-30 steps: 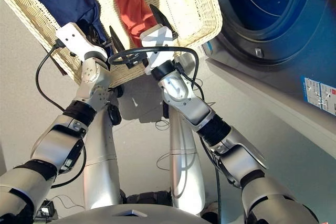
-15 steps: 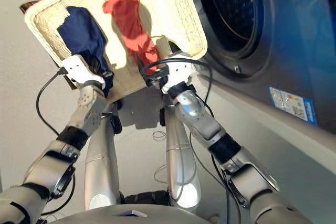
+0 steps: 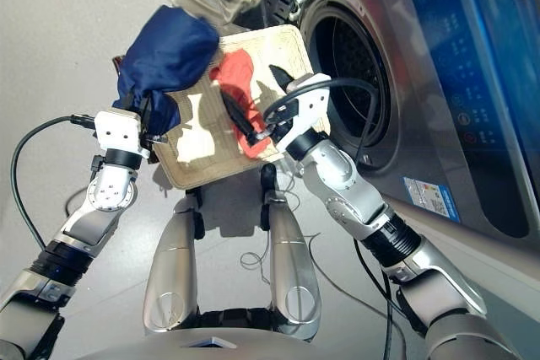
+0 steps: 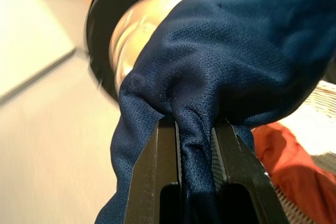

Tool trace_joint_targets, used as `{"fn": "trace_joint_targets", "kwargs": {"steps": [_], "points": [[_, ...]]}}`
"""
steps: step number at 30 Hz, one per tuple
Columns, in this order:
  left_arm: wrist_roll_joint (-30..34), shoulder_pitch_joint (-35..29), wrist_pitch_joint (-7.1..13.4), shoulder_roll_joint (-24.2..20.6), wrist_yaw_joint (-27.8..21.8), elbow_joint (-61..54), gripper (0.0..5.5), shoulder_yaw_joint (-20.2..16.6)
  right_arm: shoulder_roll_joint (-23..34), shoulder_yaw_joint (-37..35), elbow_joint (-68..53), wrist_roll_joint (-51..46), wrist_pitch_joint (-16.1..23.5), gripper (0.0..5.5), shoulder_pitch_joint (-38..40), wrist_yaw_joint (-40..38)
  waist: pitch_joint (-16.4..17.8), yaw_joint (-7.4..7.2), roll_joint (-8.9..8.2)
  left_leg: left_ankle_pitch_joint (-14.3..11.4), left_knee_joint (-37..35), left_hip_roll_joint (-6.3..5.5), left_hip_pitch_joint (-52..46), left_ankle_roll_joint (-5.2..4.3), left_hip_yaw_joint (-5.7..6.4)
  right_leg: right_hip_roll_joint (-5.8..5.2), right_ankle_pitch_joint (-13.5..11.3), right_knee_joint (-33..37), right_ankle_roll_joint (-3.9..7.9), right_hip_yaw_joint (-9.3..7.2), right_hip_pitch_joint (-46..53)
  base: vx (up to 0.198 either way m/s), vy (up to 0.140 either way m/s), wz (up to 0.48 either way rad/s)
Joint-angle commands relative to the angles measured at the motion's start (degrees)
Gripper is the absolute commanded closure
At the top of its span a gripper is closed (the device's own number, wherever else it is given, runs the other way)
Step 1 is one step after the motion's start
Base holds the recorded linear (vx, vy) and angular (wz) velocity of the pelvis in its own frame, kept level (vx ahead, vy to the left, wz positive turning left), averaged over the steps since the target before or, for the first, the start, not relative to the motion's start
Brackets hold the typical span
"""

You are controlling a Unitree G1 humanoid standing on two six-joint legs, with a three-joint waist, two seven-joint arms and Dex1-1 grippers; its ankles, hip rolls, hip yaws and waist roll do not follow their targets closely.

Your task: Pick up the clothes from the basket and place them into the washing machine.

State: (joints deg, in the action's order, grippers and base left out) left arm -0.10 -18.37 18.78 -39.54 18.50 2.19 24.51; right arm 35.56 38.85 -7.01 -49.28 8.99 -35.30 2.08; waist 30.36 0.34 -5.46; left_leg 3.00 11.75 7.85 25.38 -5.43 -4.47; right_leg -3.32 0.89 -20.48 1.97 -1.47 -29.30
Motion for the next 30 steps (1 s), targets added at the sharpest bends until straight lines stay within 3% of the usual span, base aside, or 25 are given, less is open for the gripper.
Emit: {"fn": "trace_joint_targets", "kwargs": {"steps": [1, 7, 12, 25, 30], "points": [[4.40, -2.63, 4.17, -2.76, 1.19, -8.61, 5.50, 2.04, 1.00, 1.94, -4.43, -4.59, 0.95, 0.00, -5.58, 0.83, -0.57, 0.02, 0.77, 1.05, -1.38, -0.96, -3.46, 0.14, -0.58, -0.84, 5.39, -2.17, 4.23, 0.26, 6.28, 0.000, 0.000, 0.000], [6.22, -8.36, 3.96, -5.72, 2.62, -10.59, 5.50, 6.45, -3.39, 6.39, 0.20, -4.94, 0.88, 0.00, -12.97, -1.18, -0.92, 0.31, 1.42, 0.55, -0.90, -1.43, -4.86, 0.32, -0.65, -1.23, 5.95, -2.96, 4.15, 0.59, 7.52, 0.000, 0.000, 0.000], [9.38, -10.59, 3.52, -8.11, 2.94, -10.02, 5.50, 9.65, -3.62, 8.67, -0.32, -4.03, 1.00, 0.00, -17.39, -0.76, -0.58, 0.10, 2.02, 0.52, -0.70, -1.62, -4.81, 0.44, -0.89, -1.37, 6.27, -3.60, 4.09, 1.02, 7.26, 0.000, 0.000, 0.000], [12.61, -12.05, 2.97, -7.01, 4.40, -10.00, 5.50, 11.69, -5.71, 8.28, 0.38, -3.63, 2.66, 0.00, -17.46, -1.66, -0.57, -0.04, 3.09, 0.71, -0.15, -1.81, -3.48, 0.48, -0.44, -1.58, 6.70, -4.62, 3.78, 0.88, 5.95, 0.000, 0.000, 0.000], [13.37, -11.76, 2.36, -6.48, 6.22, -11.39, 5.50, 10.76, -6.47, 6.10, 2.83, -5.34, 3.71, 0.00, -14.70, -4.06, -0.57, 0.07, 3.27, 0.91, 0.09, -1.83, -2.66, 0.46, -0.17, -1.64, 6.66, -4.71, 3.64, 0.55, 5.47, 0.000, 0.000, 0.000]]}}
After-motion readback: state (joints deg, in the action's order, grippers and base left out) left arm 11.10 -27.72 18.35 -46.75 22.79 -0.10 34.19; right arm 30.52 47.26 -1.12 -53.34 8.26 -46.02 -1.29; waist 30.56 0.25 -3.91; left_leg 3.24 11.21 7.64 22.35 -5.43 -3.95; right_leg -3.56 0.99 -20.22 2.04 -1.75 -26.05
